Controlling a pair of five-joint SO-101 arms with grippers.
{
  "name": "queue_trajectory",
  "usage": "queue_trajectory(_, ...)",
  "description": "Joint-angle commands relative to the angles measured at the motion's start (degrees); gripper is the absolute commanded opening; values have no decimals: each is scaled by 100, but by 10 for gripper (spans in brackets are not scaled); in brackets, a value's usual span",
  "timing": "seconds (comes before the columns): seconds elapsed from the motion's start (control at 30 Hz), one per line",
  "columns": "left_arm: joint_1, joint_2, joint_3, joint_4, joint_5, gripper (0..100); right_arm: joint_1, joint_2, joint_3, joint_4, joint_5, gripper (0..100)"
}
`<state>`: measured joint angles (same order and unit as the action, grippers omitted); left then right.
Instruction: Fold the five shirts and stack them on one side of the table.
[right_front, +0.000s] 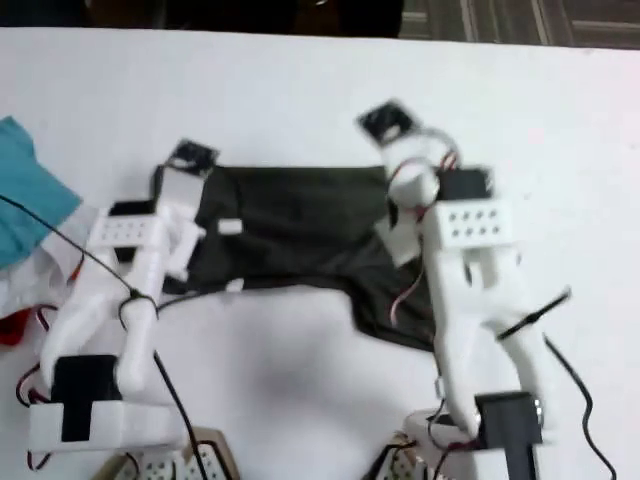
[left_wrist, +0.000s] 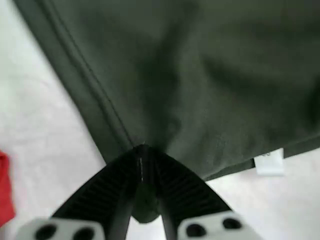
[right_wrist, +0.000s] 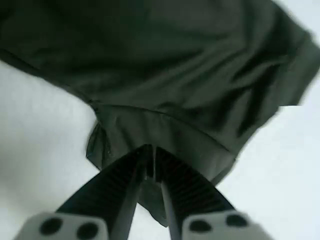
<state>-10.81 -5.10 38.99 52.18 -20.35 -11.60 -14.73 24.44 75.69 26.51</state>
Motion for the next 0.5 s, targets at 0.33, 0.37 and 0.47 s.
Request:
queue_trajectory(0.33,-9,-316,1024,-1310,70,24,-453,-470,2558,-2035,-62,19)
queue_trajectory(0.37,-9,-308,1024,-1310,70,24,-453,-470,2620,-2044,-62,19)
queue_trajectory(0.47,-9,-281,1024,-1301,79,24,-488,-470,2787,-2044,-62,19)
